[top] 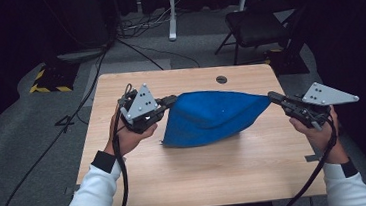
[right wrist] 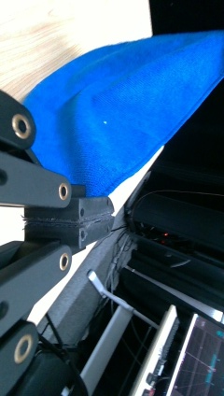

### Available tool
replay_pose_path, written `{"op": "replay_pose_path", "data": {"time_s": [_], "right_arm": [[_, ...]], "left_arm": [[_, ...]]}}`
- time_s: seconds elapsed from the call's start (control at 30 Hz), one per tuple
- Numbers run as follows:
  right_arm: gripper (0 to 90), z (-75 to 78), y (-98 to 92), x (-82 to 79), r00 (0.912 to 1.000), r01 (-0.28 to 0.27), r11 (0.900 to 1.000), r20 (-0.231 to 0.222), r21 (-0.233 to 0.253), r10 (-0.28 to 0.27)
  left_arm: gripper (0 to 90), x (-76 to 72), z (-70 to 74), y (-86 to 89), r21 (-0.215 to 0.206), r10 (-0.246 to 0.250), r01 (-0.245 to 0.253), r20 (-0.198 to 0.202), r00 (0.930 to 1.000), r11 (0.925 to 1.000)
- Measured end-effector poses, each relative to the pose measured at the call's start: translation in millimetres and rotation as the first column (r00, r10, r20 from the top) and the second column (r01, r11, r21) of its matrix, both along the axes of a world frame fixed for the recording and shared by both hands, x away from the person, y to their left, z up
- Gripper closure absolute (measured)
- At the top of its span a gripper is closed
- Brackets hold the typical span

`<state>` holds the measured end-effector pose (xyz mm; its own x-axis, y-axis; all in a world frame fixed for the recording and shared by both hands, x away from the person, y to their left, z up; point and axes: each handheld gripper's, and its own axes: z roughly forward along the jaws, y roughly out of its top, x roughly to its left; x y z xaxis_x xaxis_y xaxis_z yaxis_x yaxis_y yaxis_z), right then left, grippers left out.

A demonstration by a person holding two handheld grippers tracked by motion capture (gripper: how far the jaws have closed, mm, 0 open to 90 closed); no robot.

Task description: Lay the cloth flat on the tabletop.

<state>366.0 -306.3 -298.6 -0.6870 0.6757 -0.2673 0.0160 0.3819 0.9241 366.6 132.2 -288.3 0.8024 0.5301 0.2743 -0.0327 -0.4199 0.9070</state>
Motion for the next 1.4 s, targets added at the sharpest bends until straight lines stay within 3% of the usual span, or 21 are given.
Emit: {"op": "replay_pose_path", "data": {"time_s": [0.17, 0.37, 0.57, 0.67, 0.7, 0.73, 0.77, 0.8, 0.83, 0.9, 0.93, 0.97, 1.03, 1.07, 1.1, 1.13, 1.17, 1.23, 1.3, 1.33, 1.4], "right_arm": [[90.0, 15.9, -2.8, -17.6, 0.9988, -0.018, 1.0, 0.046, 0.012, 0.017], [90.0, 35.1, -1.0, -40.8, 0.9934, -0.041, 0.999, 0.107, 0.006, 0.04], [90.0, 42.5, 3.7, -39.6, 0.9929, -0.04, 0.999, 0.112, 0.0, 0.04], [90.0, 32.3, 6.9, -18.5, 0.9978, -0.014, 1.0, 0.064, -0.004, 0.014], [90.0, 27.5, 7.6, -11.5, 0.9989, -0.006, 1.0, 0.047, -0.007, 0.006], [90.0, 27.5, 7.6, -11.5, 0.9989, -0.006, 1.0, 0.047, -0.007, 0.006], [90.0, 21.9, 8.3, -3.6, 0.9996, 0.002, 1.0, 0.028, -0.009, -0.002], [90.0, 9.0, 10.8, 13.3, 0.9997, 0.021, 1.0, -0.016, -0.011, -0.021], [90.0, 2.1, 12.2, 22.2, 0.9989, 0.029, 0.999, -0.037, -0.014, -0.029], [90.0, -4.9, 14.0, 31.1, 0.9976, 0.035, 0.999, -0.058, -0.019, -0.036], [90.0, -18.8, 17.8, 49.3, 0.994, 0.043, 0.999, -0.1, -0.021, -0.045], [89.9, -25.6, 20.5, 58.2, 0.991, 0.05, 0.998, -0.123, -0.025, -0.053], [90.0, -38.9, 26.2, 75.7, 0.9854, 0.065, 0.997, -0.155, -0.039, -0.071], [90.0, -45.6, 29.1, 84.6, 0.9818, 0.07, 0.996, -0.174, -0.048, -0.077], [90.0, -45.6, 29.1, 84.6, 0.9818, 0.07, 0.996, -0.174, -0.048, -0.077], [89.9, -59.2, 36.1, 101.5, 0.9748, 0.089, 0.992, -0.197, -0.089, -0.105], [89.9, -65.7, 38.8, 109.7, 0.9706, 0.092, 0.991, -0.214, -0.096, -0.111], [89.8, -77.7, 44.5, 123.8, 0.9636, 0.113, 0.984, -0.227, -0.134, -0.142], [89.9, -83.2, 46.7, 130.4, 0.96, 0.121, 0.982, -0.235, -0.142, -0.152], [89.8, -92.7, 51.2, 141.9, 0.9528, 0.139, 0.977, -0.247, -0.162, -0.177], [89.8, -96.6, 53.2, 147.0, 0.9504, 0.147, 0.973, -0.248, -0.176, -0.188]], "left_arm": [[89.0, -21.1, 17.8, 0.8, -0.012, -0.036, 0.037, 0.054, 0.9979, 0.9993], [89.0, -37.3, 30.9, 2.5, 0.005, -0.045, 0.044, 0.086, 0.9953, 0.999], [88.9, -36.8, 32.5, 0.6, 0.027, -0.021, 0.019, 0.081, 0.9965, 0.9994], [88.9, -24.3, 23.1, 0.6, 0.033, 0.002, -0.004, 0.044, 0.999, 0.9995], [88.9, -11.4, 11.4, 1.4, 0.037, 0.025, -0.025, 0.002, 0.9997, 0.999], [88.9, -11.4, 11.4, 1.4, 0.037, 0.025, -0.025, 0.002, 0.9997, 0.999], [88.9, -4.0, 4.1, 1.8, 0.041, 0.037, -0.036, -0.019, 0.9991, 0.9985], [88.9, 12.8, -12.2, 3.2, 0.054, 0.076, -0.073, -0.059, 0.9954, 0.9959], [88.9, 12.8, -12.2, 3.2, 0.054, 0.076, -0.073, -0.059, 0.9954, 0.9959], [88.9, 30.7, -29.3, 6.4, 0.039, 0.105, -0.101, -0.114, 0.988, 0.9941], [88.8, 47.3, -45.9, 8.5, 0.046, 0.138, -0.133, -0.145, 0.9798, 0.9901], [88.7, 47.3, -45.9, 8.5, 0.046, 0.138, -0.133, -0.145, 0.9798, 0.9901], [88.7, 63.0, -61.0, 9.9, 0.054, 0.167, -0.16, -0.174, 0.9705, 0.9857], [88.6, 77.7, -74.0, 9.6, 0.051, 0.195, -0.189, -0.203, 0.9595, 0.9807], [88.6, 77.7, -74.0, 9.6, 0.051, 0.195, -0.189, -0.203, 0.9595, 0.9807], [88.6, 91.3, -84.7, 8.1, 0.056, 0.217, -0.209, -0.227, 0.9496, 0.9763], [88.4, 91.3, -84.7, 8.1, 0.056, 0.217, -0.209, -0.227, 0.9496, 0.9763], [88.3, 107.8, -98.8, 2.5, 0.079, 0.259, -0.248, -0.226, 0.939, 0.9656], [88.4, 113.1, -103.1, 0.6, 0.086, 0.272, -0.259, -0.225, 0.9355, 0.962], [88.4, 122.8, -111.6, -2.2, 0.097, 0.304, -0.289, -0.223, 0.9263, 0.9524], [88.4, 127.6, -115.6, -3.0, 0.101, 0.313, -0.297, -0.228, 0.9221, 0.9494]]}}
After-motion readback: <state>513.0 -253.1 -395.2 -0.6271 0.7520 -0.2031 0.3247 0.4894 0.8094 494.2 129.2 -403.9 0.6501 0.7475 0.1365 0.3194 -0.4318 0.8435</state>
